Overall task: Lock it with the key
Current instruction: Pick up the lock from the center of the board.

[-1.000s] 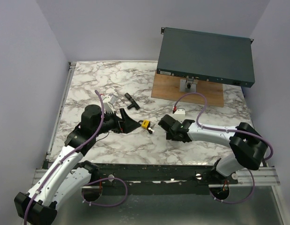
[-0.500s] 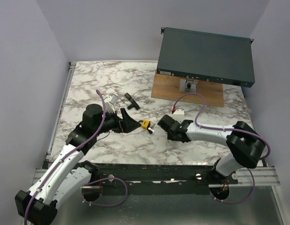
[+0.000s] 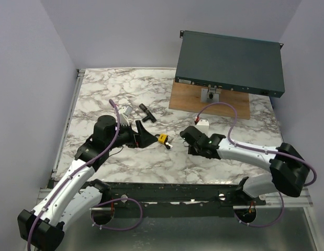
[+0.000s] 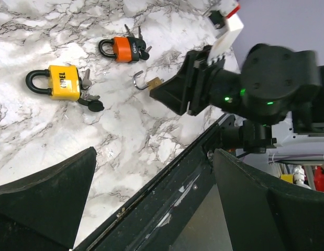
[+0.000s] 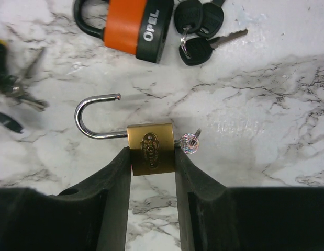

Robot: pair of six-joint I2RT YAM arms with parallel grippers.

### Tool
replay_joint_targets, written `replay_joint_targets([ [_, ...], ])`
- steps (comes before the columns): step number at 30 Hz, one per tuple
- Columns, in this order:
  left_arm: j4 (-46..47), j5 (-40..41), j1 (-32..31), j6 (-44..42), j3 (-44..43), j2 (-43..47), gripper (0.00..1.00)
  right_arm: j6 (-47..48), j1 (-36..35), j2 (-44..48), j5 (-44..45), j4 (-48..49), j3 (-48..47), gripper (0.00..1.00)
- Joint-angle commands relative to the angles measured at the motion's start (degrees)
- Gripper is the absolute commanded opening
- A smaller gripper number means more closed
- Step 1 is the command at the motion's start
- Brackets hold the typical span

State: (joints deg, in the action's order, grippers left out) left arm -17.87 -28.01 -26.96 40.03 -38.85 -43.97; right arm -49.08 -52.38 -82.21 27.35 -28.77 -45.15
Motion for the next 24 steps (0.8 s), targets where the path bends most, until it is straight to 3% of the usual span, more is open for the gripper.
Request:
replay_joint_targets([
  [1,1.0,-1.9,-0.7,-3.7,-2.3,-0.5,0.9,3.6,0.3,6.7,-3.1,0.4,-2.3,0.01],
  [11,-7.3,1.0,-9.4,-21.5,-18.3,-2.5,0.88,14.2,0.3,17.5,-18.5,3.0,-9.4,0.01],
  [18,-8.2,-6.9,-11.7,-31.2,-26.2,-7.5,0.86,18.0,0.3,19.1,-31.5,0.4,-18.0,0.01],
  [24,-12.5,-14.0,-13.2,-36.7,-32.1,-12.1,0.83,19.1,0.3,19.8,-37.2,-1.8,-22.6,0.01],
])
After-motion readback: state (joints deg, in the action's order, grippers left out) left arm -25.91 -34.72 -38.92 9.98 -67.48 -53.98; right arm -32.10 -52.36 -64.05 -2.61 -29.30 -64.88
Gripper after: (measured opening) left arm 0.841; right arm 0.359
